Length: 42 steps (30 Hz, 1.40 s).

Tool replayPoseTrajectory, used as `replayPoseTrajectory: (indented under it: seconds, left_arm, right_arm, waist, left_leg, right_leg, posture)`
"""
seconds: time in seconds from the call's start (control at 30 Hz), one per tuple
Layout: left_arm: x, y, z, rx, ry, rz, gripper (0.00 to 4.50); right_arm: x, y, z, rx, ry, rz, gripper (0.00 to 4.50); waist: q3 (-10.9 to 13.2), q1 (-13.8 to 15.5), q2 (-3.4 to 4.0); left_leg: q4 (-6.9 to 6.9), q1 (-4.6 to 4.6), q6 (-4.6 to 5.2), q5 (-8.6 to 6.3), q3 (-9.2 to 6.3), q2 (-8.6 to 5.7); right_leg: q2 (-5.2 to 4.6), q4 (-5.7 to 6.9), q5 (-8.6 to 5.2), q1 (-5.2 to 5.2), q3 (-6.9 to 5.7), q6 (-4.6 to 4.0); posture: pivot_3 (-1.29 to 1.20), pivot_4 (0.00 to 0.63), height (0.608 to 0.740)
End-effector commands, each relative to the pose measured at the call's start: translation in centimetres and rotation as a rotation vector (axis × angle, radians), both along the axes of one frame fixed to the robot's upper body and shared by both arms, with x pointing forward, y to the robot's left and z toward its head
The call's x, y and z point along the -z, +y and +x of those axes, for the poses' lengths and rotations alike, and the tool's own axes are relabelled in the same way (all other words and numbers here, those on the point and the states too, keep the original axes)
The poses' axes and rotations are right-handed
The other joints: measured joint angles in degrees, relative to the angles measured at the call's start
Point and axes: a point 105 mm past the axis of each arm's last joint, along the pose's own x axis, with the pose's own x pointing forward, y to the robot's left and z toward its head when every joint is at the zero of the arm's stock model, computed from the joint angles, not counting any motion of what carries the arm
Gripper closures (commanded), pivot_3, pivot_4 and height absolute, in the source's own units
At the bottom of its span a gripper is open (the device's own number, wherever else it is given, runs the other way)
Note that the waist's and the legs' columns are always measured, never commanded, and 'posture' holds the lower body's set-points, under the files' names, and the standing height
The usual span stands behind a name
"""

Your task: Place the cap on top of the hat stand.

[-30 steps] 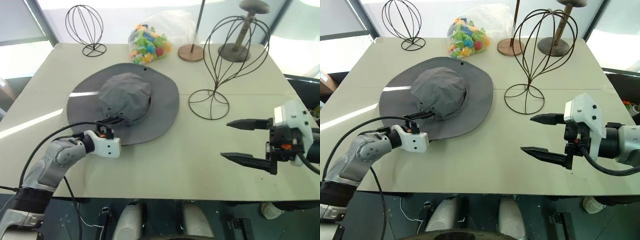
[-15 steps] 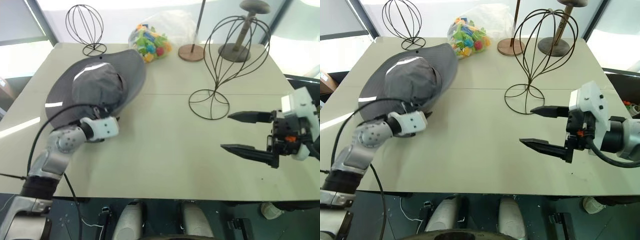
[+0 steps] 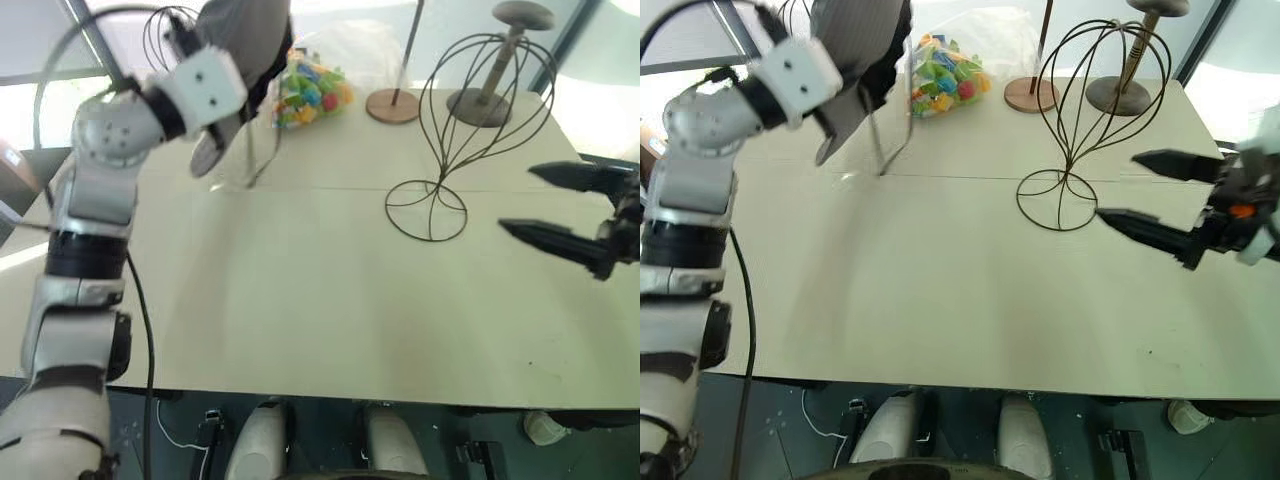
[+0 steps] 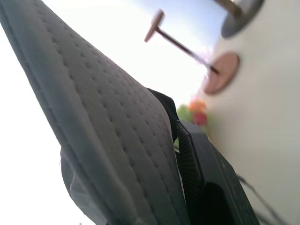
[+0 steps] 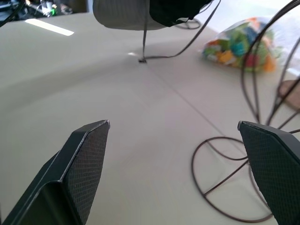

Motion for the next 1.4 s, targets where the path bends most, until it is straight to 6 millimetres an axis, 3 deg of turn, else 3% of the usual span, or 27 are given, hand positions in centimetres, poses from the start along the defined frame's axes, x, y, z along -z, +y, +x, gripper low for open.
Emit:
replayPoseTrajectory:
  seconds: [0.03,0.17,0.3,0.5,0.67,0.77,1.0,1.2,1.4]
  left_arm:
    - [-4.7,-3.4,-1.2,0.101,-0.162,-0.026,4.34]
    - [-7.2,-6.9,-1.8,0.212,-0.238,-0.036,4.34]
    - [-8.4,-11.1,-3.4,0.353,-0.341,0.043,4.34]
    - [-6.5,-15.8,-6.1,0.495,-0.620,0.308,4.34]
    - [-2.9,-17.0,-6.3,0.564,-0.691,0.460,4.34]
    - [-0.5,-17.3,-5.1,0.526,-0.723,0.569,4.34]
    - [2.6,-17.9,-3.8,0.502,-0.815,0.676,4.34]
    - [2.3,-17.5,-2.9,0.451,-0.987,0.767,4.34]
    - [0.8,-17.0,-2.6,0.440,-1.043,0.768,4.34]
  right_arm:
    - [-2.1,-1.5,-0.8,0.063,-0.075,0.024,0.00]
    - [-3.0,-3.4,-1.8,0.141,-0.111,0.082,0.00]
    - [-3.8,-5.2,-3.4,0.221,-0.156,0.124,0.00]
    - [-3.7,-6.1,-5.1,0.305,-0.186,0.161,0.00]
    - [-3.1,-6.4,-6.1,0.353,-0.187,0.168,0.00]
    - [-3.2,-6.5,-6.7,0.374,-0.203,0.193,0.00]
    - [-2.8,-6.4,-7.1,0.398,-0.197,0.208,0.00]
    - [-2.1,-7.0,-7.3,0.431,-0.167,0.202,0.00]
    - [-1.3,-7.7,-7.5,0.469,-0.150,0.198,0.00]
  waist:
    - [0.01,-0.11,-0.01]
    - [0.01,-0.14,-0.01]
    - [0.02,-0.19,-0.03]
    - [0.05,-0.14,-0.08]
    - [0.04,-0.15,-0.06]
    - [0.04,-0.14,-0.06]
    - [0.08,0.03,-0.13]
    - [0.10,-0.01,-0.18]
    - [0.14,-0.09,-0.23]
  left_leg:
    - [0.00,-0.01,0.00,0.00,0.00,-0.01]
    - [-0.04,-0.01,0.01,0.00,0.02,-0.01]
    - [-0.05,-0.01,0.01,0.00,0.06,-0.05]
    - [-0.07,-0.01,0.02,-0.01,0.08,-0.12]
    - [-0.08,0.01,0.02,-0.01,0.08,-0.10]
    - [-0.08,0.01,0.02,-0.01,0.09,-0.11]
    - [-0.07,-0.01,0.02,-0.01,0.07,-0.08]
    - [-0.07,-0.01,0.02,-0.01,0.07,-0.08]
    - [-0.07,-0.02,0.02,-0.01,0.08,-0.11]
  right_leg:
    - [0.00,-0.01,0.00,0.00,0.00,0.00]
    - [0.01,-0.01,0.00,-0.05,0.02,0.01]
    - [0.05,-0.01,0.00,-0.09,0.07,0.01]
    - [0.05,-0.05,-0.01,-0.07,0.12,0.02]
    - [0.06,-0.03,-0.01,-0.08,0.15,0.02]
    - [0.05,-0.03,-0.01,-0.07,0.16,0.03]
    - [0.03,-0.03,-0.02,-0.05,0.15,0.05]
    - [0.03,-0.03,-0.02,-0.06,0.15,0.06]
    - [0.03,-0.04,-0.03,-0.06,0.15,0.09]
  posture:
    - [0.00,0.150,0.739]
    - [0.00,0.150,0.739]
    - [0.00,0.150,0.739]
    - [0.00,0.150,0.739]
    - [0.00,0.150,0.739]
    - [0.00,0.150,0.739]
    - [0.00,0.150,0.739]
    - [0.00,0.150,0.739]
    - [0.00,0.150,0.739]
